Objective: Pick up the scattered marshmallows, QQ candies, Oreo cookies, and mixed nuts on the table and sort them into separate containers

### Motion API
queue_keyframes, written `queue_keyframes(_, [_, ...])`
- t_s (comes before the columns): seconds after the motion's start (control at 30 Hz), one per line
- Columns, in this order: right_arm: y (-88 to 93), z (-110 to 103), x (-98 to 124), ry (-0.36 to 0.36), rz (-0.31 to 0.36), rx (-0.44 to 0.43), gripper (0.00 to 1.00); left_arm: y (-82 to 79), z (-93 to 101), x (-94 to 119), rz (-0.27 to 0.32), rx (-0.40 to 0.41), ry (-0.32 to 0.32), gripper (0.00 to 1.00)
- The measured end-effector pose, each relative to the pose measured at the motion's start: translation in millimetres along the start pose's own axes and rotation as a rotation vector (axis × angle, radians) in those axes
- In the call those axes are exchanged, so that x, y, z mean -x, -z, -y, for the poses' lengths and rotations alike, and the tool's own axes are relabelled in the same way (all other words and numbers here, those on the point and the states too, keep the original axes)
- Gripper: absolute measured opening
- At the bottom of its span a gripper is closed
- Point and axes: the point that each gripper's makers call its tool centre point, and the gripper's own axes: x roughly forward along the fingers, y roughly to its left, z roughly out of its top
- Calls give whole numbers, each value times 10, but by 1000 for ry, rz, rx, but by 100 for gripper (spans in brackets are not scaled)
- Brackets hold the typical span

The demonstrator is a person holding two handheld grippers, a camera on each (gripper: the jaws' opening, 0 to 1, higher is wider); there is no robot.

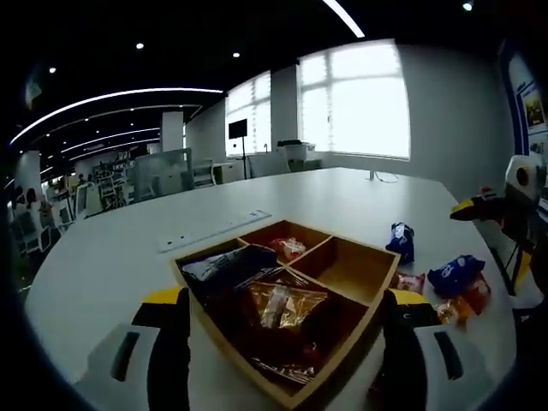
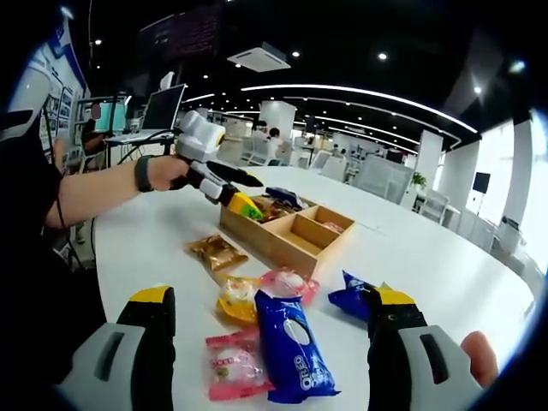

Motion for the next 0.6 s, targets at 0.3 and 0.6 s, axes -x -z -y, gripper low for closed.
queue_keyframes(0.3, [-6,-6,3,2,-1,0,89,25,3,91,4,4,3,97])
queue_keyframes(0.6, [-23,-29,-7,-2,0,7,89,106,67,196,22,-6,-10,97])
